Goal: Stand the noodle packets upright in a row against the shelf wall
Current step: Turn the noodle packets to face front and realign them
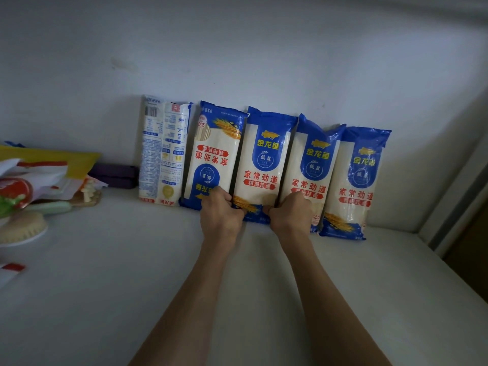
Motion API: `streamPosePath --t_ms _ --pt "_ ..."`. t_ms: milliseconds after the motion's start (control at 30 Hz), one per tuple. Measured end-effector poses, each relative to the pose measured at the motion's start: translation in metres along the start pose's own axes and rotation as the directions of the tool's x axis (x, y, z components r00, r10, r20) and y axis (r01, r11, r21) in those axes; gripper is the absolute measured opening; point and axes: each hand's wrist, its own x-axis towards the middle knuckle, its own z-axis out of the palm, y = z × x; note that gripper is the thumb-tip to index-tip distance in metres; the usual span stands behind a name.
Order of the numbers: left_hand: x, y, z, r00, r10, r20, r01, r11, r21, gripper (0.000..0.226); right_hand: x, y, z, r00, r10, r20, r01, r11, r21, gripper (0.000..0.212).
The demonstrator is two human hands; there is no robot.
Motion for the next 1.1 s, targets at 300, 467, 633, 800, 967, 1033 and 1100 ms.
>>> streamPosePath --t_ms 300,467,633,800,967,1033,1100 --pt "0.026 0.008 -0.041 0.973 -0.068 0.219 0.072 0.997 -0.009 0.040 0.007 0.000 -0.002 0.992 0.027 0.127 -0.018 0.998 -0.066 0.028" --pt "0.048 0.010 -0.088 0.992 -0.023 0.122 0.038 0.991 -0.127 0.034 0.001 -0.010 -0.015 0.964 0.022 0.264 -0.048 0.994 0.095 0.017" --pt "0.055 0.003 -0.087 0.988 0.037 0.148 -0.023 0.995 -0.097 0.038 -0.014 -0.037 -0.012 0.922 -0.232 0.311 0.148 0.951 0.271 0.008" --pt "0.060 0.003 -0.082 0.976 0.025 0.216 0.016 0.982 -0.189 0.045 -0.039 -0.059 -0.002 0.874 -0.278 0.399 0.106 0.910 0.402 0.036" --pt "0.069 -0.006 -0.087 0.975 0.003 0.220 0.053 0.968 -0.246 0.038 -0.037 -0.074 0.022 0.879 -0.198 0.434 -0.042 0.875 0.483 0.014" --pt "0.071 -0.009 -0.090 0.974 -0.006 0.227 0.068 0.961 -0.267 0.039 -0.031 -0.076 0.037 0.904 -0.160 0.396 -0.045 0.887 0.460 0.016" --pt "0.071 -0.010 -0.092 0.971 0.016 0.237 0.050 0.962 -0.269 0.035 -0.031 -0.076 0.051 0.919 -0.149 0.364 -0.016 0.911 0.413 0.024"
